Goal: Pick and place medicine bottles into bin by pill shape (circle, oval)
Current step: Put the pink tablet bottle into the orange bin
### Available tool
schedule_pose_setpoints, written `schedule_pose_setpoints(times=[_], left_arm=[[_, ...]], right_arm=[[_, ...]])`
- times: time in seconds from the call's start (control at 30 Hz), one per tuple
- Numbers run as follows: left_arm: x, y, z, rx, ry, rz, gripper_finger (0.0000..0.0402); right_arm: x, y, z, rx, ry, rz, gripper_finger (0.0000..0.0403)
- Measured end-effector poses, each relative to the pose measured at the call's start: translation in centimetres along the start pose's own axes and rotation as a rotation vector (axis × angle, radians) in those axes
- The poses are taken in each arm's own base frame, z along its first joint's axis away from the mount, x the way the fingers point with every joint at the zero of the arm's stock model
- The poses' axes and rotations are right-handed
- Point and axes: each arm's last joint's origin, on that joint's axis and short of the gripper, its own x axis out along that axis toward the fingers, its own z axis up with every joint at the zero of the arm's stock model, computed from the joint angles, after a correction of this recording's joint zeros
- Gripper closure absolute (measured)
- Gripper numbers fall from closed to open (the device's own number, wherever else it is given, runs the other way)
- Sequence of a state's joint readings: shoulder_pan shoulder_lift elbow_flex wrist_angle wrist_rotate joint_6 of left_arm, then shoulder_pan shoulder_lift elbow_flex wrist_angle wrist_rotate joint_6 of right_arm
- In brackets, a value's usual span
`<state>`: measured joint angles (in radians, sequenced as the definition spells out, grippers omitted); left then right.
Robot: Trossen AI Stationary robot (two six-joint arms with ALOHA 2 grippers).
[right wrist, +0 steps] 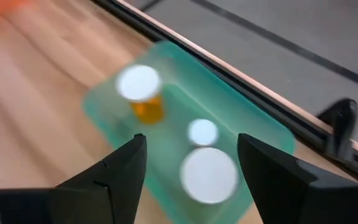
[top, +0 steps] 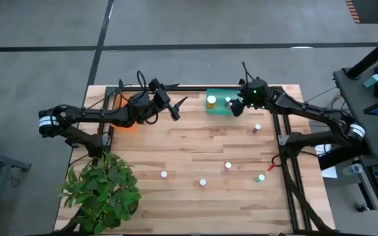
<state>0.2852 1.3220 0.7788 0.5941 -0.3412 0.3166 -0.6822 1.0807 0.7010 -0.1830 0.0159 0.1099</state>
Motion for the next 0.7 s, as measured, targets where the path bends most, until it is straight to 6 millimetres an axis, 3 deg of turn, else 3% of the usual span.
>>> schedule_pose_setpoints(times=[0.37,0.7], left_arm=[[-0.2,-0.5,0.1,-0.140,0.004,-0.019,0.0120],[-1.0,-2.5,0.7,-0.260,-0.008,-0.101,0.0120]], right_arm=[[-3.7,4.5,0.0,-0.121,-0.113,0.198,0.0175],[-5.0,6.7,-4.2,-0.191,-0.241,0.367,0.0175]])
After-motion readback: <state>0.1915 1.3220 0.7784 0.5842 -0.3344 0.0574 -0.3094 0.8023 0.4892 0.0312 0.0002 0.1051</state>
